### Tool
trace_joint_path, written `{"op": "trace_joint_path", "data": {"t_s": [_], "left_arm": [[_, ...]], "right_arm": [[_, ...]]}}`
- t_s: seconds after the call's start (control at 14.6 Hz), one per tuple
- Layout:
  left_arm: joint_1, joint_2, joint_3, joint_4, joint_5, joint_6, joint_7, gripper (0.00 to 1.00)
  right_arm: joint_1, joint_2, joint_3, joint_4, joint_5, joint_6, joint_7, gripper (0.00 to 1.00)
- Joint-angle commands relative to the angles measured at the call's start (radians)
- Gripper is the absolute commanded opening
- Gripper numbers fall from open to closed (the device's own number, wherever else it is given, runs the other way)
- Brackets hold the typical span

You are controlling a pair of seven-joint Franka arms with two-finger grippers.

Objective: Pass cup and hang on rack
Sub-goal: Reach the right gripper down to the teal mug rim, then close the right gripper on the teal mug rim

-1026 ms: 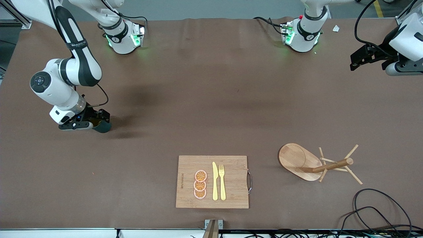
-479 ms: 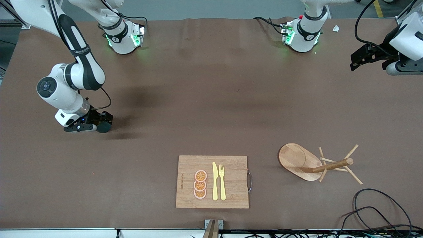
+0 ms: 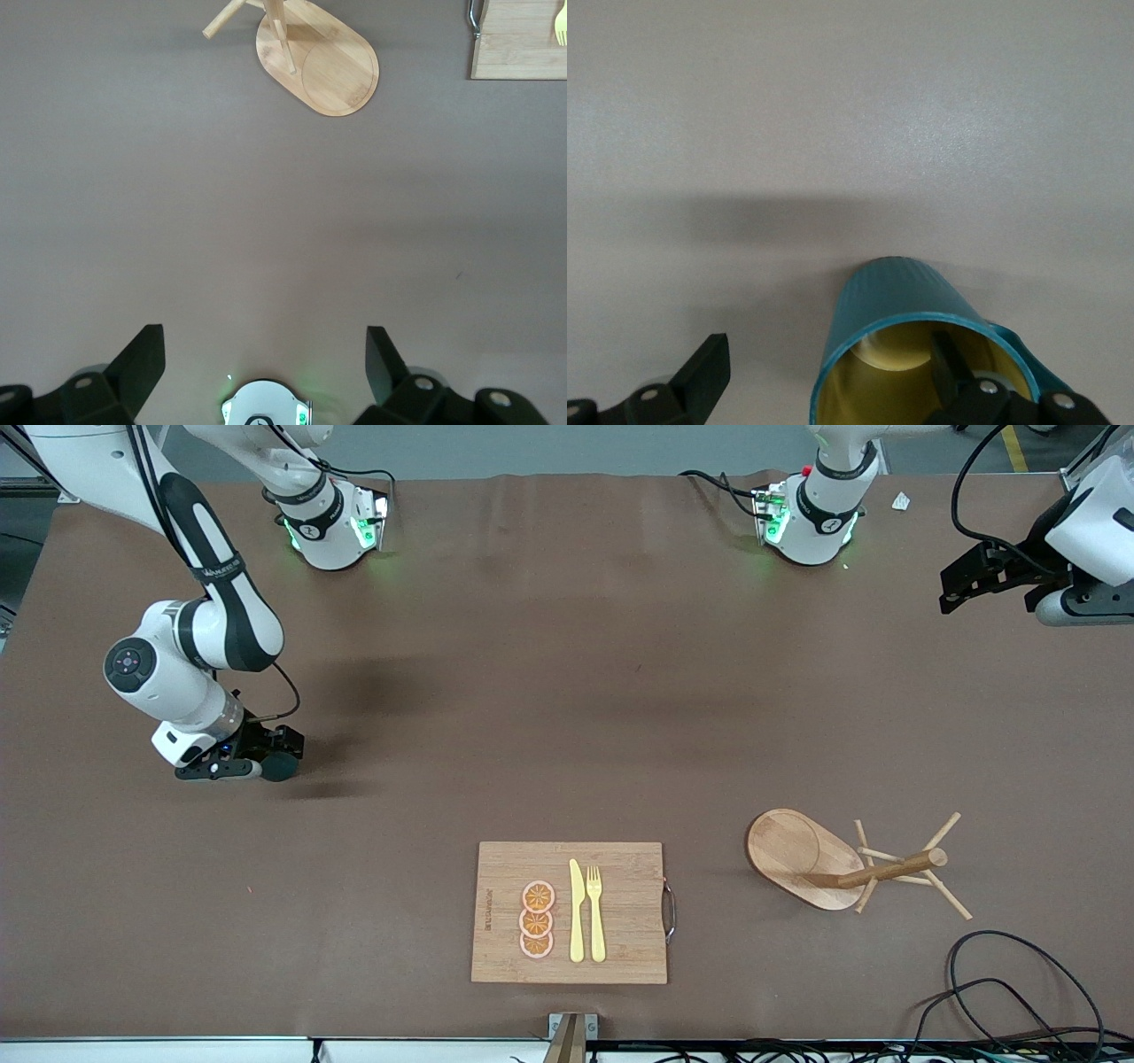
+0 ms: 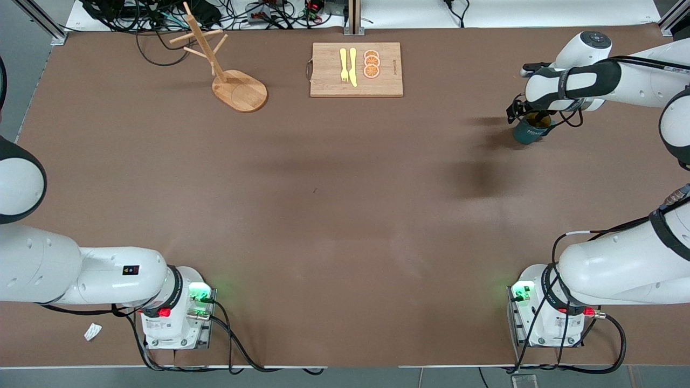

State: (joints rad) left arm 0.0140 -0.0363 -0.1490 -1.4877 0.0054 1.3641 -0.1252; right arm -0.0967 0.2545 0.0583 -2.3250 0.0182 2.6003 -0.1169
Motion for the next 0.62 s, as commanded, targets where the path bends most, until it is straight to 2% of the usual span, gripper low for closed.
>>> {"op": "trace_joint_path", "data": {"t_s": [0.0, 0.55], "left_arm": [[0.003, -0.002, -0.006, 0.012, -0.001, -0.008, -0.005, 1.00], [-0.002, 0.007, -0.015, 0.012, -0.004, -0.002, -0.014, 1.00]], "right_arm": [[-0.012, 0.009, 0.009, -0.008, 0.012, 0.014, 0.006, 1.00], [-0.012, 0.017, 0.009, -0.008, 0.012, 0.014, 0.006, 1.00]]}}
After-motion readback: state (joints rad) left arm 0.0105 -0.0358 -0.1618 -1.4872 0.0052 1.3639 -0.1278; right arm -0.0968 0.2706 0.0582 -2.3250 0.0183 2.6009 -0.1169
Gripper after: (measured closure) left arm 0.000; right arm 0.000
